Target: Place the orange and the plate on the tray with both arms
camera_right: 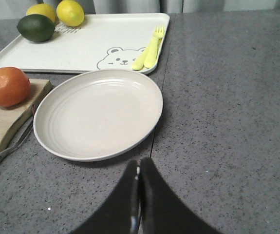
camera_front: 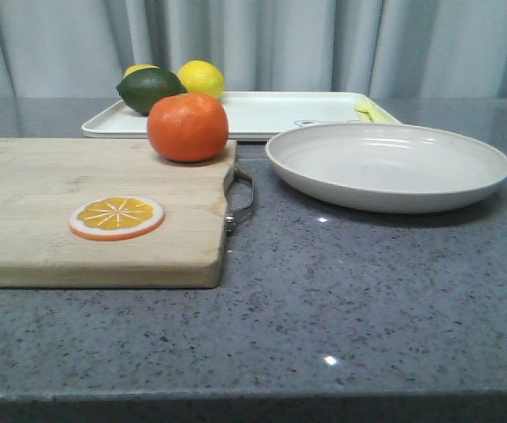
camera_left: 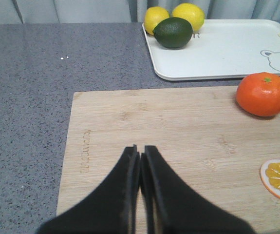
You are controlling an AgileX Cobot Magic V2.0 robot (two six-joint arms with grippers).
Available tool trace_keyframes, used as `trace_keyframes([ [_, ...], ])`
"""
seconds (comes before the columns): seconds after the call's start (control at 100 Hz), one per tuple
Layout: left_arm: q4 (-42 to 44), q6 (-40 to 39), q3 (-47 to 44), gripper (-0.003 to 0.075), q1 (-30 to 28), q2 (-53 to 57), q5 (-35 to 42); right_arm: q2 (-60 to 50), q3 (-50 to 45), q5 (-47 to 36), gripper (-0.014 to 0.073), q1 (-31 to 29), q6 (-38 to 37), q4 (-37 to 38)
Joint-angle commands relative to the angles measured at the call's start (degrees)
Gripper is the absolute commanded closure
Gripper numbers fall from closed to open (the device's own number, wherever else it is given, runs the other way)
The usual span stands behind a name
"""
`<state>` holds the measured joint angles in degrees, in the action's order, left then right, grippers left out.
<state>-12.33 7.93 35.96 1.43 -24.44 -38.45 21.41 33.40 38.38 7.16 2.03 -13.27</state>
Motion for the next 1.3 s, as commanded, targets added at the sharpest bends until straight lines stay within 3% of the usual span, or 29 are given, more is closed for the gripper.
trace_keyframes([
  [0.0,-2.06,2.63,6.29,0.0739,0.33,-4.66,-0.10,5.30,6.37,-0.13,0.0662,0.11,0.92,0.08],
  [0.16,-4.08,3.36,10.25,0.0739,0.33,-9.58,-1.36,12.19,11.53,2.87,0.0662,0.11,0.92,-0.45],
  [0.53,-4.97,3.36,10.39,0.0723,0.33,-11.86,-1.36,15.81,11.82,2.44,0.0657,0.11,0.92,-1.23],
  [0.6,-5.12,4.33,10.39,0.0648,0.33,-11.86,-1.36,15.81,11.82,2.44,0.0627,0.11,0.92,-1.28],
  [0.66,-5.40,6.51,10.39,0.0517,0.33,-11.86,-1.36,15.81,11.82,2.44,0.0568,0.11,0.92,-1.28],
  [0.77,-5.40,7.75,10.39,0.0219,0.33,-11.86,-1.36,15.81,11.82,2.49,0.0375,0.11,0.92,-1.28],
  [0.84,-5.40,7.75,10.39,0.0115,0.33,-11.95,-0.52,15.81,11.82,2.49,0.0228,0.11,0.92,-1.28],
  [0.9,-5.40,7.75,10.39,0.0101,0.33,-11.95,0.16,15.81,11.82,2.26,0.0111,0.11,0.92,-1.28],
  [0.99,-5.67,7.63,10.39,0.0102,0.33,-11.95,0.60,15.81,11.82,2.21,0.0018,0.11,0.92,-1.28],
  [1.14,-7.47,9.56,10.39,0.0102,0.33,-12.34,1.28,15.81,11.82,2.21,0.0013,0.11,0.92,-1.28],
  [1.29,-19.00,26.56,11.14,0.0102,0.33,-15.70,2.25,15.81,11.82,2.15,0.0013,0.11,0.92,-1.28],
])
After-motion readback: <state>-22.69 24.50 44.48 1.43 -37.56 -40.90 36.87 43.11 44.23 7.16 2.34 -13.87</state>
